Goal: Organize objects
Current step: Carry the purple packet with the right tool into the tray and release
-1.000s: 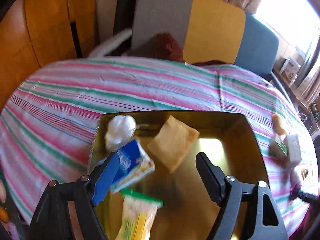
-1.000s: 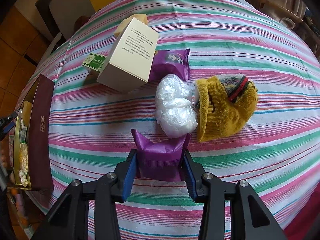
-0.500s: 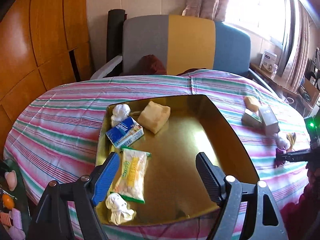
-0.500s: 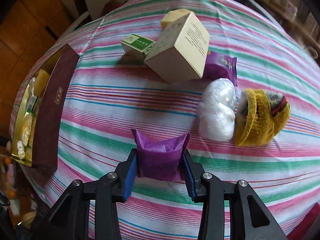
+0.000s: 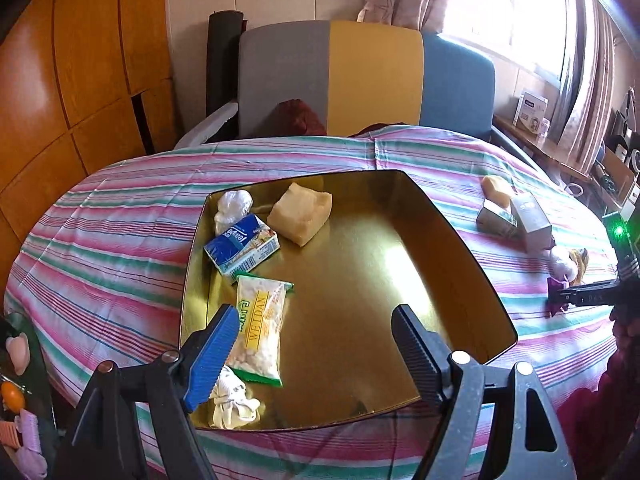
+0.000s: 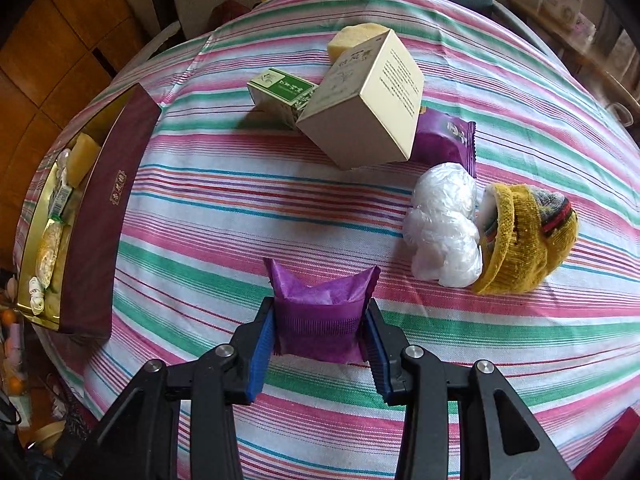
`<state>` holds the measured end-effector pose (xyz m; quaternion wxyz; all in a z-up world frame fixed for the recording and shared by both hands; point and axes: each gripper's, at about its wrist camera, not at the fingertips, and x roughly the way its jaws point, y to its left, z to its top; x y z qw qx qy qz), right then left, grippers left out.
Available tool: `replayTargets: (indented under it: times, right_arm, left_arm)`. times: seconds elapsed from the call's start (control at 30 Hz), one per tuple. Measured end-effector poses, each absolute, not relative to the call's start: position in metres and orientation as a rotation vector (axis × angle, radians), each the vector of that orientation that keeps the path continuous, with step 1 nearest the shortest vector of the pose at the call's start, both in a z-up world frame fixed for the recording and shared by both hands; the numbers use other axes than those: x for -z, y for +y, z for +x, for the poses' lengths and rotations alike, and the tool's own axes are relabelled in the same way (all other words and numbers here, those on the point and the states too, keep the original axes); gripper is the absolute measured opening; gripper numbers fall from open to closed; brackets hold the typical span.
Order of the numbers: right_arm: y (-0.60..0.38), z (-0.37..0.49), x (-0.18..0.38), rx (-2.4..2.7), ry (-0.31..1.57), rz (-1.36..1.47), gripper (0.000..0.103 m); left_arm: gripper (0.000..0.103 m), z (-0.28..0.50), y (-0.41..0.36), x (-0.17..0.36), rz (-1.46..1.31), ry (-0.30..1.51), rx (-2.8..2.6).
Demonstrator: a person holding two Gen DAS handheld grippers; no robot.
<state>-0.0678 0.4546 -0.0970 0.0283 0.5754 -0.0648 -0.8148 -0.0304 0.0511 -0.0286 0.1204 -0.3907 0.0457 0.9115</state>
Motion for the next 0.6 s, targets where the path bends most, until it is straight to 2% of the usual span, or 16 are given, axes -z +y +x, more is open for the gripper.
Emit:
replayTargets:
  times: [0.27, 0.47, 0.6]
  right_arm:
    - [0.434, -0.064, 0.06, 2.568, -0.271, 1.624, 0.041]
    - [0.36, -0.084, 0.013, 2.502, -0.22, 1.412, 0.041]
    - [0.292, -0.105, 0.001, 2.407, -0.171, 1.327, 0.041]
  left_arm:
    - [0.08, -0.031, 0.037, 0.032, -1.164, 0.103, -2.67]
    - [0.08, -0.034, 0.016, 0.038, -1.216, 0.02, -2.665]
    - [0.077, -0.036, -0.009, 0.043, -1.259, -0.062, -2.687]
